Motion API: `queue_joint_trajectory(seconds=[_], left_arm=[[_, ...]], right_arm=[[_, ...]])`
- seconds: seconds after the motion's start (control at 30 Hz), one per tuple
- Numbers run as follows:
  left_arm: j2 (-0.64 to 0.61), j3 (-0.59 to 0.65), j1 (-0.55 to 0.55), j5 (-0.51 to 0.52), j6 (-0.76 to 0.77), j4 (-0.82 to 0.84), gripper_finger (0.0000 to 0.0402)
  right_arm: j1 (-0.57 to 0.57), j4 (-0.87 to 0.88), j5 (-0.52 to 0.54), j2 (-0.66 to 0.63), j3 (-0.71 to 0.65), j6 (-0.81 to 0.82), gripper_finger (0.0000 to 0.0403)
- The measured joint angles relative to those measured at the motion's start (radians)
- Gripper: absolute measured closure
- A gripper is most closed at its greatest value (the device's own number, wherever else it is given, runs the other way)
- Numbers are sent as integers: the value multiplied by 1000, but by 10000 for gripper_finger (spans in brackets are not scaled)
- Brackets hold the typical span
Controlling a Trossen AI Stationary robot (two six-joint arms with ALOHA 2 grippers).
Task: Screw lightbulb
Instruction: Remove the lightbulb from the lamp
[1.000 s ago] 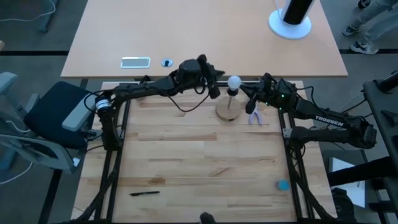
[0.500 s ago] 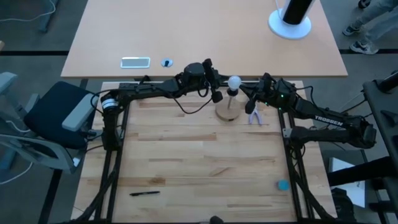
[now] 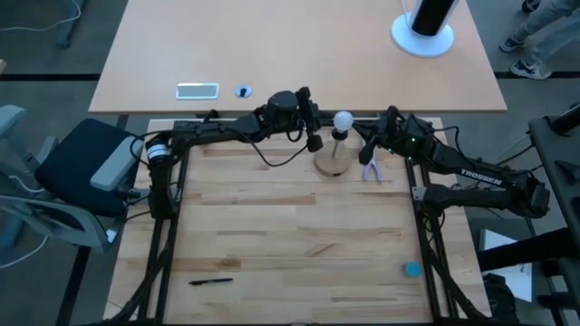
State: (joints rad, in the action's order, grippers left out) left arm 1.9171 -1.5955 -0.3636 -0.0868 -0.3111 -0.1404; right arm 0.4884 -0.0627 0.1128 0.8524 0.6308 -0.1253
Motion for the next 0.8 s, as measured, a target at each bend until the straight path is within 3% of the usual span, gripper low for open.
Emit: queue_joint_trajectory(seconds=[0.5,0.8], left_arm=[[-52,1,2,158,-3,106,401],[-11,1,-5,77,-21,19,401]], right_arm=[[-11,18,-22,-37,0,29,390],[-13,-3,-53,4,0,27,390]])
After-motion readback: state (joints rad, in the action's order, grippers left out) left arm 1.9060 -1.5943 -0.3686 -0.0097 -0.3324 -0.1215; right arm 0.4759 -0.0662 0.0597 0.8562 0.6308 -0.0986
